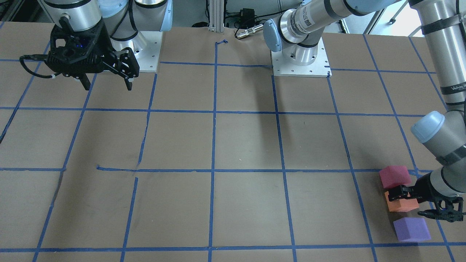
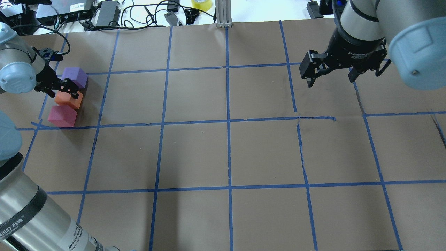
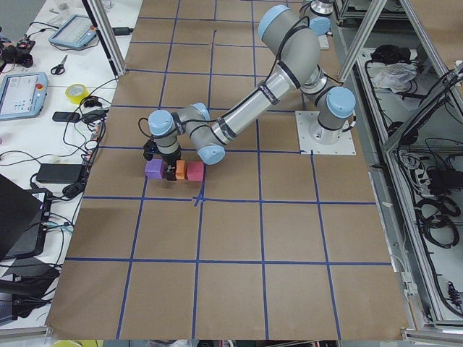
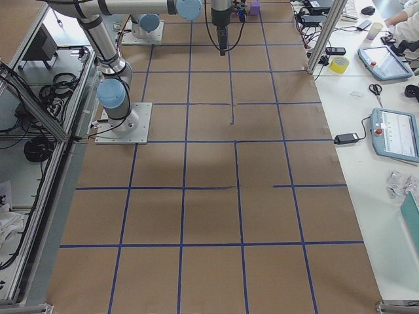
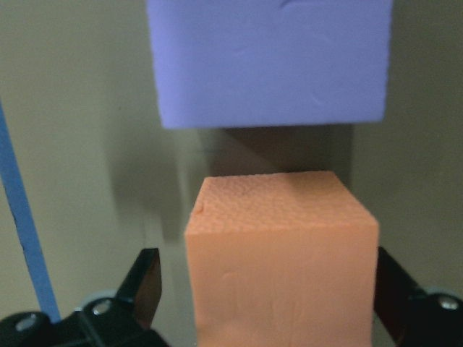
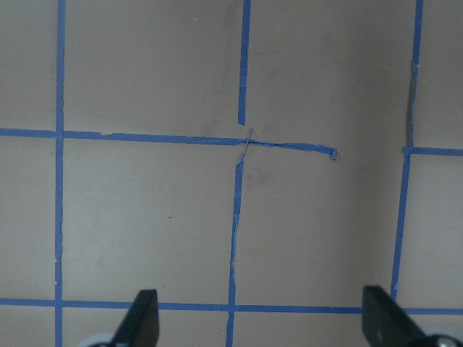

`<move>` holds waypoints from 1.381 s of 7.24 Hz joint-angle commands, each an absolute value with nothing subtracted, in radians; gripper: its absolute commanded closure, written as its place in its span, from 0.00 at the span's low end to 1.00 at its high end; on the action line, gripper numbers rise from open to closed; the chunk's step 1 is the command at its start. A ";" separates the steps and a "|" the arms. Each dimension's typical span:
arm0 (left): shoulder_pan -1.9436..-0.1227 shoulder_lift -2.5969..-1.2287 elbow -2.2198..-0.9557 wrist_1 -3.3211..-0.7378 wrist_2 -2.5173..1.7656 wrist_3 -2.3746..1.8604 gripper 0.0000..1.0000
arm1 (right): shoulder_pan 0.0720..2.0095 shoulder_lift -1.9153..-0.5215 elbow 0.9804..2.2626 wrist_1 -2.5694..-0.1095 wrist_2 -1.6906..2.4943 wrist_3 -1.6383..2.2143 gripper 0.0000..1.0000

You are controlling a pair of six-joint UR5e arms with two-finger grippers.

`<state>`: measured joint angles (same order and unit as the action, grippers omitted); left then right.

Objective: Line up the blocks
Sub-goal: 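Open the left gripper and lift it away from the cubes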

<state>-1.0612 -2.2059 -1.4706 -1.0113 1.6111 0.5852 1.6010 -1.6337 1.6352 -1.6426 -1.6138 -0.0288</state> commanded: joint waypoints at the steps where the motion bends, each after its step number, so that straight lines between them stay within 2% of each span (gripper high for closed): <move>1: -1.078 -2.101 -1.459 -1.134 1.646 0.580 0.00 | 1.600 -1.634 1.635 -1.641 -1.618 -0.031 0.00; 4: -1.083 -1.888 -1.411 -1.394 1.657 0.580 0.02 | 1.600 -1.634 1.635 -1.649 -1.618 -0.031 0.00; 6: -1.085 -1.754 -1.399 -1.480 1.654 0.583 0.01 | 1.601 -1.635 1.635 -1.641 -1.618 -0.031 0.00; 9: -1.098 -1.666 -1.396 -1.629 1.644 0.513 0.02 | 1.601 -1.635 1.637 -1.641 -1.618 -0.031 0.00; 10: -1.179 -1.652 -1.393 -1.629 1.646 0.418 0.02 | 1.600 -1.641 1.635 -1.640 -1.627 -0.032 0.00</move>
